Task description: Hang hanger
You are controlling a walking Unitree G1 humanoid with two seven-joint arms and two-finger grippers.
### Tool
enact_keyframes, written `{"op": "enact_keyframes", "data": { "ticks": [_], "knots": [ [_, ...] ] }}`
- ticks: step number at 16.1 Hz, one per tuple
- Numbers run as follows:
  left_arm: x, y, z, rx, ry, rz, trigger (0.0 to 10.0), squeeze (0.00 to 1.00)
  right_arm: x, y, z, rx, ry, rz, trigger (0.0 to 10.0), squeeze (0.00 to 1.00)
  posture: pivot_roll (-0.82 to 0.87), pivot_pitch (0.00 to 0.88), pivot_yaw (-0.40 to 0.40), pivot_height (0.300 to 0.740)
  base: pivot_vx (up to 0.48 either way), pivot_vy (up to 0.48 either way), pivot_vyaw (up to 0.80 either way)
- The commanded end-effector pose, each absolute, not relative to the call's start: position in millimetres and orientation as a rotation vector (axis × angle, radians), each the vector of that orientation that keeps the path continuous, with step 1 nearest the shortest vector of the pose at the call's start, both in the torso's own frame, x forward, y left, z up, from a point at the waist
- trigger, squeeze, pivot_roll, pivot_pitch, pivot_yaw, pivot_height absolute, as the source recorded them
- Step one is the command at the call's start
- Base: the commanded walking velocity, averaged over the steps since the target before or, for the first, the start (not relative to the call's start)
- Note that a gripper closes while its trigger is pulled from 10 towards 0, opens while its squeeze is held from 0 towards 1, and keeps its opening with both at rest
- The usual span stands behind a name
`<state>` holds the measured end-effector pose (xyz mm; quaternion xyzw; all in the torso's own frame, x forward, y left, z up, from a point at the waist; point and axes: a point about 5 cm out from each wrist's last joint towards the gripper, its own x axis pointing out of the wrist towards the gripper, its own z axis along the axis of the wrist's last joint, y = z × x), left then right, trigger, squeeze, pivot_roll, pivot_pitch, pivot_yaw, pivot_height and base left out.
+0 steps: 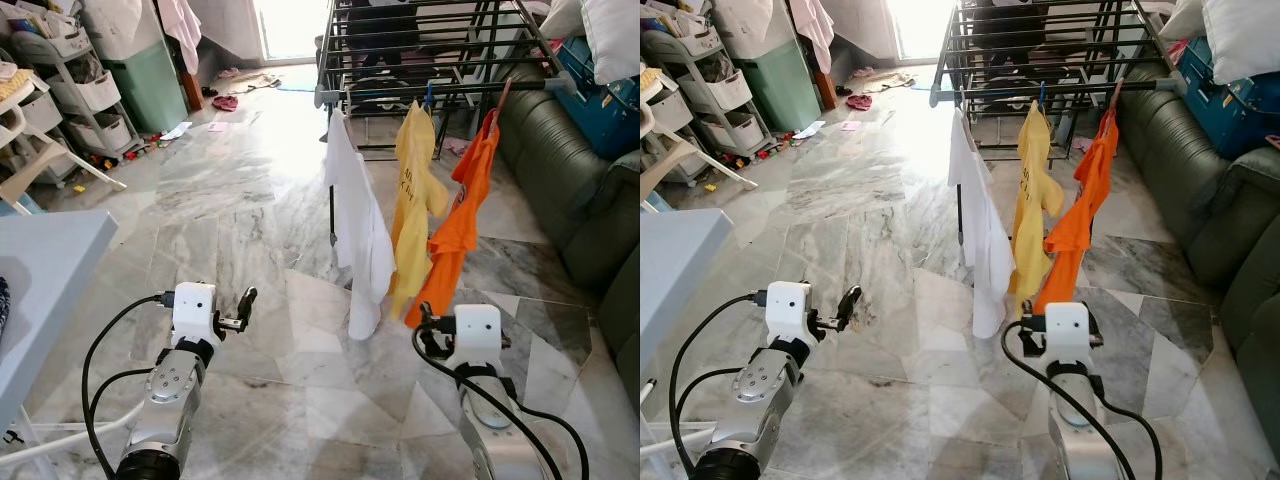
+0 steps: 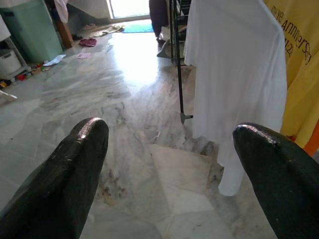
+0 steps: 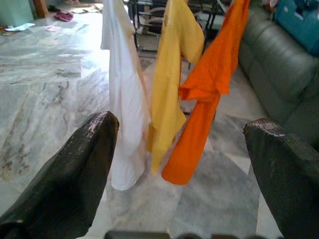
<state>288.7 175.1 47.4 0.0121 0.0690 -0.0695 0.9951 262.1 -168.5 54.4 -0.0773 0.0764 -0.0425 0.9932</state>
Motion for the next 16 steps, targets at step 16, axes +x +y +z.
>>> {"op": "enact_keyframes", "data": {
  "ticks": [16],
  "knots": [
    [289.8,159.6,50.1,-0.029,0.127,-0.236,10.0,0.00,267.6,-155.7,67.9,-0.231,0.099,-0.020,10.0,0.00,-0.23,0.000,0.104,0.740,0.298,0.186,-0.10]
  ]
}}
